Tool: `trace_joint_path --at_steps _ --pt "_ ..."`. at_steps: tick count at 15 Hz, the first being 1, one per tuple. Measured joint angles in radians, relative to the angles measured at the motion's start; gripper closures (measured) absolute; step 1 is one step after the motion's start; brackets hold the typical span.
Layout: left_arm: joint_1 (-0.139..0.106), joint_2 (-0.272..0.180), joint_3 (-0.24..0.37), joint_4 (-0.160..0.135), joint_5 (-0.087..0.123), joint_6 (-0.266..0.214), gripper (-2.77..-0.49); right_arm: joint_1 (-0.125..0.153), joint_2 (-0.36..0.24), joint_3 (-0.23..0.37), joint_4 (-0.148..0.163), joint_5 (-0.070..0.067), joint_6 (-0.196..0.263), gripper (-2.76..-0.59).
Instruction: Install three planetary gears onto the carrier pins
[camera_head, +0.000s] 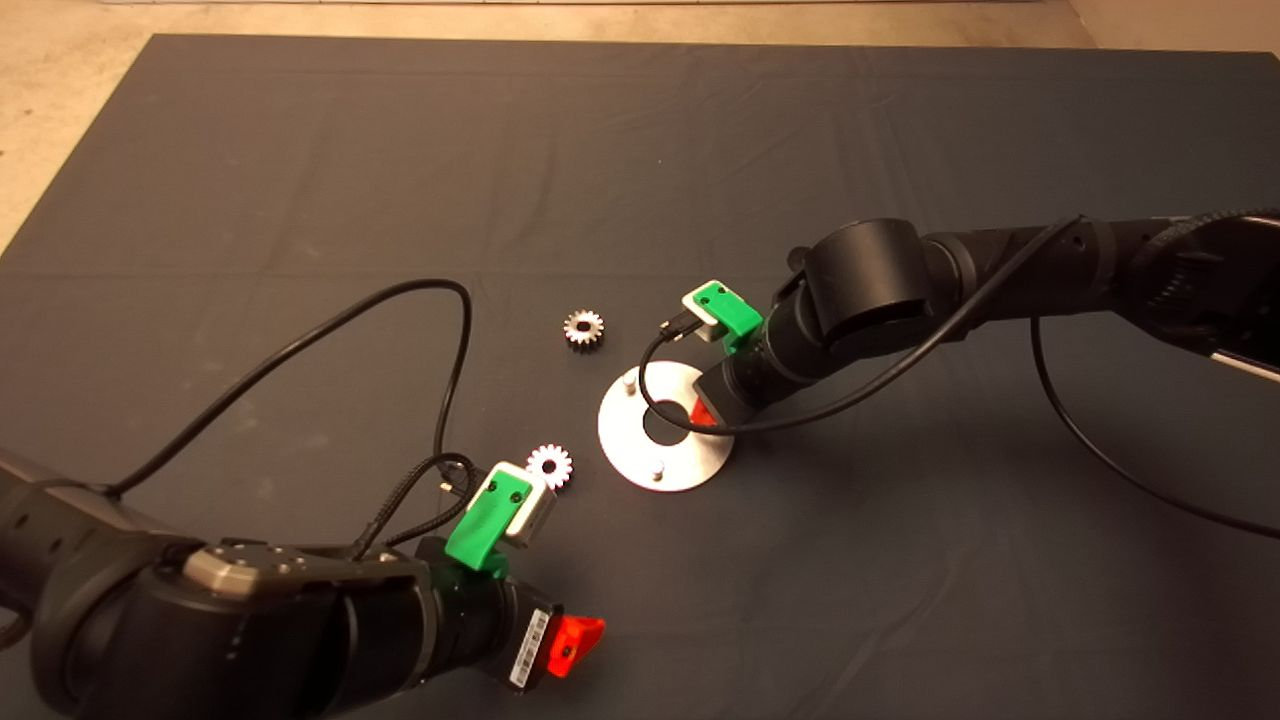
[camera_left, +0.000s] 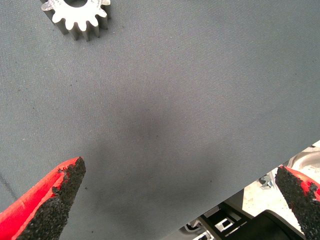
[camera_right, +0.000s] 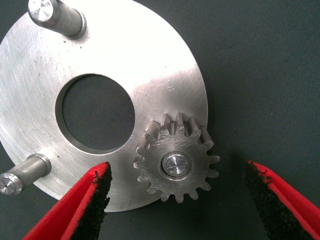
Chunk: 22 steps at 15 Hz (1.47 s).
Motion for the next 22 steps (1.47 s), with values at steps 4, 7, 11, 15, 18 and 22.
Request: trace_joint_path --at_steps 4,7,11,15,18,22 --pt "0.000 0.000 0.000 0.000 0.000 -0.001 -2.76 -0.002 -0.002 0.013 -0.001 -0.002 -0.008 -2.05" --pt "0.000 -0.001 0.000 0.000 0.000 -0.001 -2.76 0.002 -0.016 0.078 -0.001 -0.004 -0.008 -2.05" --pt "0.000 -0.003 0.000 0.000 0.000 -0.003 -2.76 0.117 -0.116 0.238 -0.001 -0.008 0.005 -2.05" --pt "0.000 -0.003 0.000 0.000 0.000 -0.004 -2.76 0.159 -0.422 0.527 0.001 0.002 0.057 -2.05" --pt "-0.003 -0.005 0.000 -0.001 -0.002 -0.003 -2.76 0.158 -0.621 0.583 0.000 0.013 0.077 -2.05" --pt "-0.010 -0.014 0.000 0.000 0.000 0.007 -2.76 0.066 -0.667 0.618 0.000 0.049 0.091 -2.05"
